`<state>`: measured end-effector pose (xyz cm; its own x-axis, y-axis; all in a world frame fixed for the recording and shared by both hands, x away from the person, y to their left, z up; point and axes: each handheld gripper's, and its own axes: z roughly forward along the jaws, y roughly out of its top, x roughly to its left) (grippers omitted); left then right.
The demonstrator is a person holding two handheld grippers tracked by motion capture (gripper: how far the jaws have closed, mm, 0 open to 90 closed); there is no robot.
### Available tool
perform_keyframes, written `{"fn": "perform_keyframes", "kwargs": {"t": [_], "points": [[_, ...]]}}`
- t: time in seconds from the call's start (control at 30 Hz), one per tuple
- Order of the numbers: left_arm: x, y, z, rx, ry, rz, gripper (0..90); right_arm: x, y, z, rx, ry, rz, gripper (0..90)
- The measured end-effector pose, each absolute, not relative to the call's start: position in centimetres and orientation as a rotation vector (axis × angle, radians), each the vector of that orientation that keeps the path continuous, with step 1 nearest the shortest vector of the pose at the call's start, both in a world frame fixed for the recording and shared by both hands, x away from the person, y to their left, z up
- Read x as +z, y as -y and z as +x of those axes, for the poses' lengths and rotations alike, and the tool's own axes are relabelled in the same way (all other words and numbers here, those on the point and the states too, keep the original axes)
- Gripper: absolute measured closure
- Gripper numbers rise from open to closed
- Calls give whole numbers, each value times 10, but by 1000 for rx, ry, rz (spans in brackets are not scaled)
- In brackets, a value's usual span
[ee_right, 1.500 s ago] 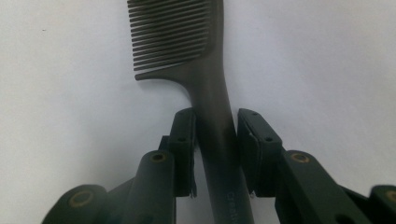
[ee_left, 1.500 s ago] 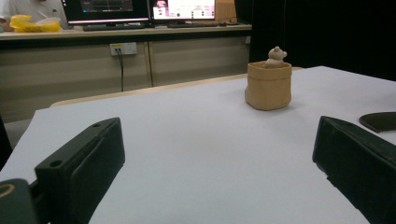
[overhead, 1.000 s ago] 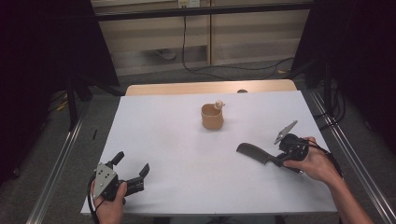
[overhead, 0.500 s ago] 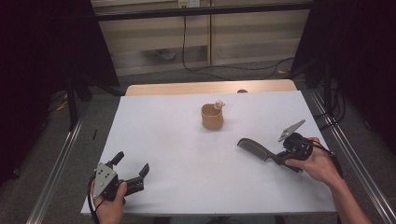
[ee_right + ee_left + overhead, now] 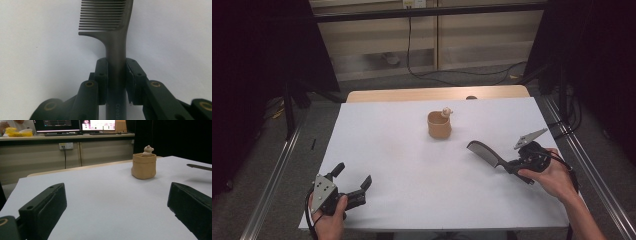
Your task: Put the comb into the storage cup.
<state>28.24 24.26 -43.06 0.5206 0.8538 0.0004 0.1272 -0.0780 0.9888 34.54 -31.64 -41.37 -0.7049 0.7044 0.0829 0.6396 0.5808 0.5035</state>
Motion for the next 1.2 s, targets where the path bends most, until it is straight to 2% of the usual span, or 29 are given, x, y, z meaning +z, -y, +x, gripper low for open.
{"fn": "perform_keyframes", "kwargs": {"t": [1.2], "points": [[-430,-241,283,756,-866,1558,23,-399,324,336,1066,-2360,1188,730]]}}
